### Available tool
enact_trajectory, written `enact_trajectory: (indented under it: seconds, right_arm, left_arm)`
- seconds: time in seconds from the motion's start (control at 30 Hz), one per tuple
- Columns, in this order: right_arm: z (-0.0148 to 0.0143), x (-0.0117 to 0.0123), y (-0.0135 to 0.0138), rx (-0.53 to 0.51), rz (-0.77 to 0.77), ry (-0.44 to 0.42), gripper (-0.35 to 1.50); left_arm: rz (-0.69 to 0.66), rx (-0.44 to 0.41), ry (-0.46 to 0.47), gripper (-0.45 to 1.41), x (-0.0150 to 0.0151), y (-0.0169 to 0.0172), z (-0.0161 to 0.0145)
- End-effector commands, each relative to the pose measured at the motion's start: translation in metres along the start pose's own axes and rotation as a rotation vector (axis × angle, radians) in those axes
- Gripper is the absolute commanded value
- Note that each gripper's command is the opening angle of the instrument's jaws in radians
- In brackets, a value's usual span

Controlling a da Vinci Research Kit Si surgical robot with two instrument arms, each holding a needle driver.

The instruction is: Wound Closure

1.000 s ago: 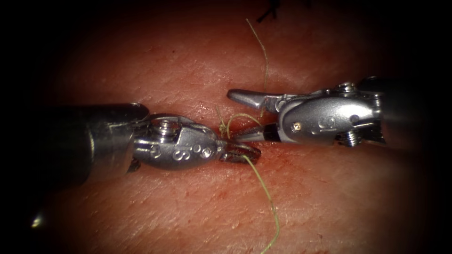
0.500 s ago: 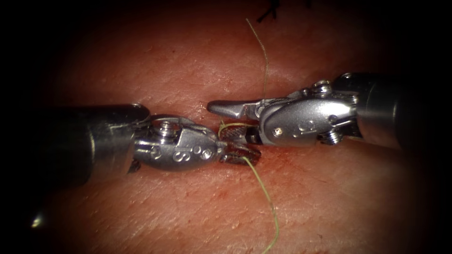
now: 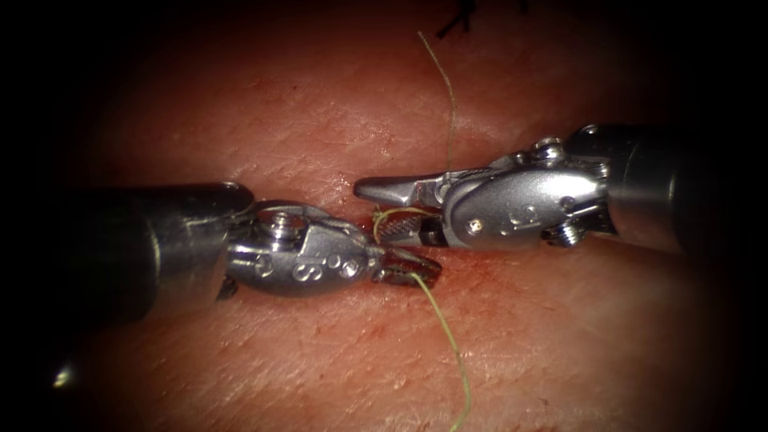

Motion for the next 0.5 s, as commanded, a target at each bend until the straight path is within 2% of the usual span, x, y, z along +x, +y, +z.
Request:
enact_trajectory:
  seconds: [0.03, 0.07, 0.33, 0.4, 0.5]
  right_arm:
    - [0.0007, -0.0004, 0.0003, -0.003, -0.010, 0.005, -0.10]
    - [0.0006, -0.0004, 0.0002, -0.005, 0.007, 0.006, -0.35]
    - [-0.0003, -0.0009, -0.0004, -0.006, 0.088, 0.000, -0.35]
    - [-0.0006, -0.0013, -0.0004, -0.007, 0.098, -0.013, -0.35]
    - [-0.0007, -0.0020, -0.0004, -0.011, 0.103, -0.024, -0.35]
  left_arm:
    - [0.008, -0.001, 0.001, -0.45, -0.0003, -0.0003, 0.0006]
    - [0.008, -0.001, 0.002, -0.45, -0.0003, -0.0003, 0.0006]
    - [0.009, -0.005, 0.002, -0.45, -0.0003, -0.0002, 0.0004]
    - [-0.010, 0.007, -0.014, 0.29, -0.0002, -0.0003, 0.0003]
    - [-0.055, 0.025, -0.037, 1.07, 0.0002, 0.0000, 0.0001]
